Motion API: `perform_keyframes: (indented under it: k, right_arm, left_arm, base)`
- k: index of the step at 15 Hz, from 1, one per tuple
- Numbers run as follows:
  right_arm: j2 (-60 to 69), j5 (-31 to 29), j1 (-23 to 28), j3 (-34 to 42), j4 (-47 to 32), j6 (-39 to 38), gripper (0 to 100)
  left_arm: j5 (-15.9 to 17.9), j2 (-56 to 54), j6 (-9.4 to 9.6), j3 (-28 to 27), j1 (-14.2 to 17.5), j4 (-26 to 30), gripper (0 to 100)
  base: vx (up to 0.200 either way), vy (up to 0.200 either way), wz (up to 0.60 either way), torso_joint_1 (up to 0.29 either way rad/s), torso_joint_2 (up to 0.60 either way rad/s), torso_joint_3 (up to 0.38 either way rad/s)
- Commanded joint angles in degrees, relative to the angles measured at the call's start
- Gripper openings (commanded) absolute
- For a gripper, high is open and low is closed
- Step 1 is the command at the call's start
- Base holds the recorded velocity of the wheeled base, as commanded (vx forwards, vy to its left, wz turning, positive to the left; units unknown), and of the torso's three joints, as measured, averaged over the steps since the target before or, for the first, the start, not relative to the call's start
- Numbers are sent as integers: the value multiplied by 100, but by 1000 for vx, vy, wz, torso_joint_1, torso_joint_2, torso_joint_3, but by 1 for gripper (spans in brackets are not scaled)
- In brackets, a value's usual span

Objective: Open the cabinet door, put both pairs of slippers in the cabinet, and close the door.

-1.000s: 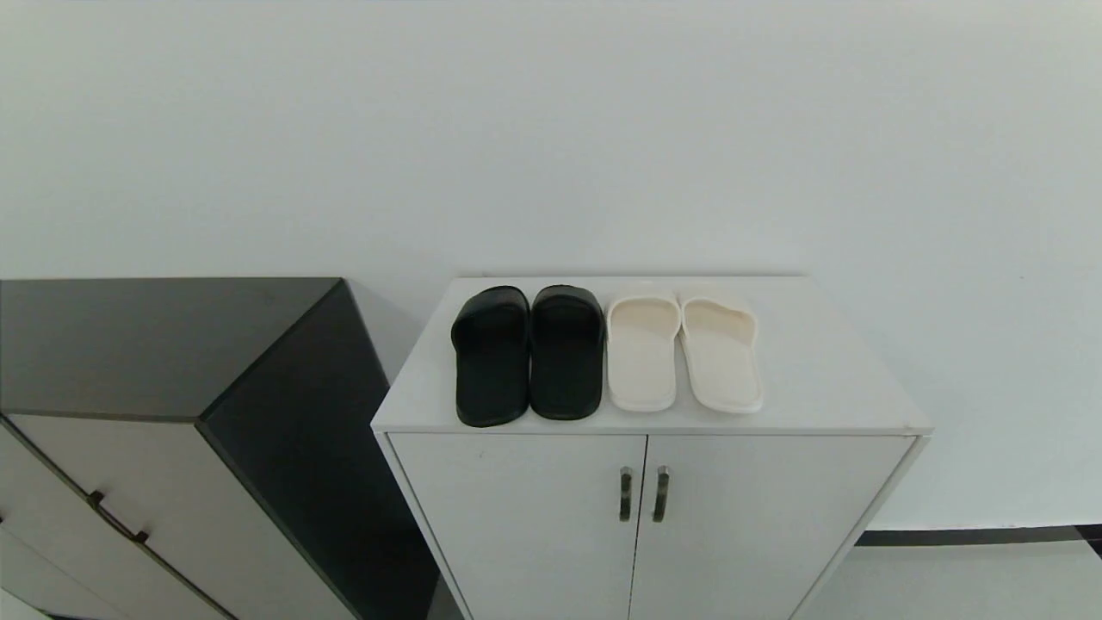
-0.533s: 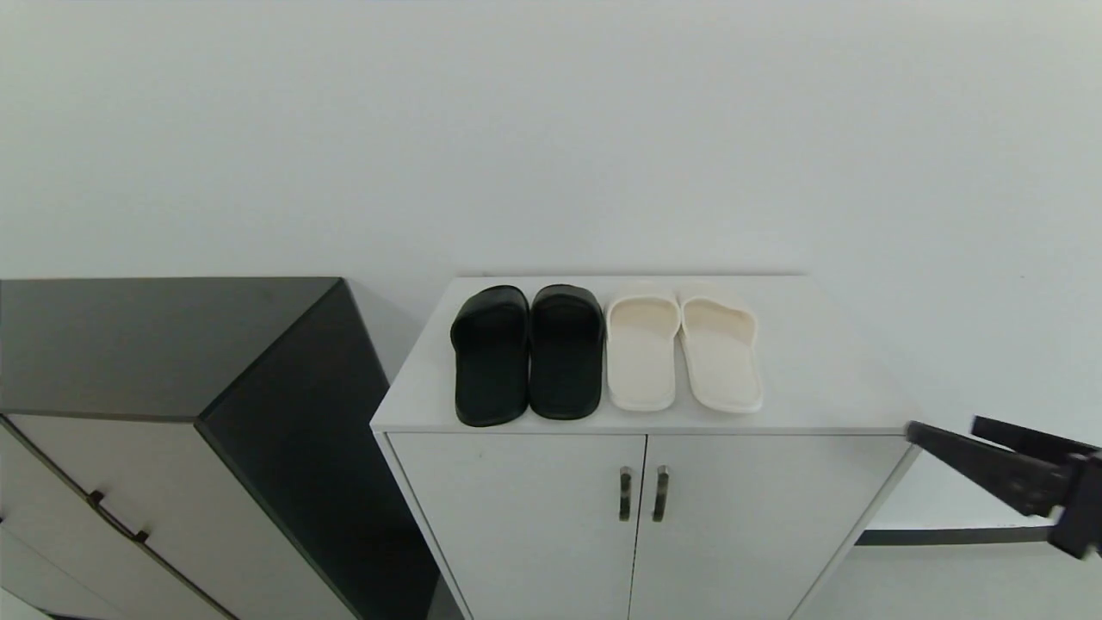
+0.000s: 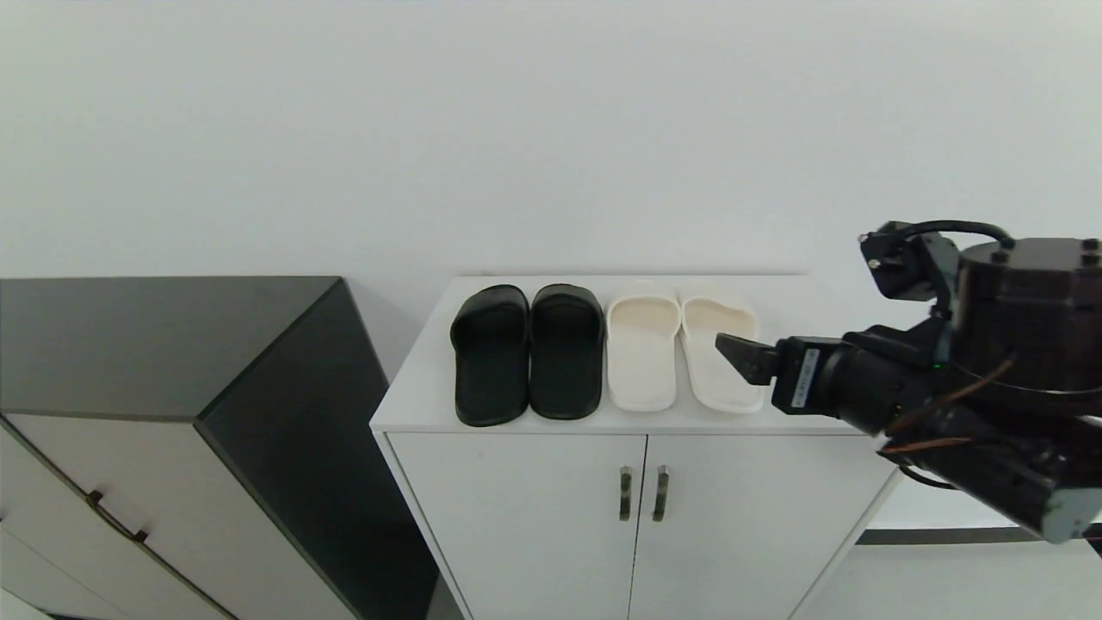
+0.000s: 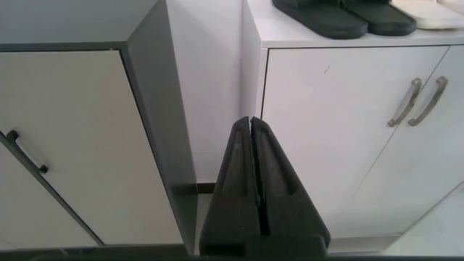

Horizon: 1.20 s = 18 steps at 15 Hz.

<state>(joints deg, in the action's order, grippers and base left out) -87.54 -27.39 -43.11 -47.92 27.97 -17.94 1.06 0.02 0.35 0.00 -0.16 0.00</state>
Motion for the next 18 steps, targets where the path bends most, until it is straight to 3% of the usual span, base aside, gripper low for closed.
perform_keyframes:
  k: [1, 9, 18]
  right_arm:
    - [-1037, -434, -31, -754, -28, 1, 100]
    - [-2610, -838, 171, -2151, -2, 212, 100]
    - [-3507, -829, 531, -3338, 60, 555, 100]
  left_arm:
    - [-1, 6, 0, 0, -2, 0, 0]
    - [-1, 6, 0, 0, -2, 0, 0]
    - [-1, 6, -9, 0, -2, 0, 0]
  base:
    - [0, 0, 0, 0, 0, 0]
    - [0, 0, 0, 0, 0, 0]
    - [0, 0, 0, 0, 0, 0]
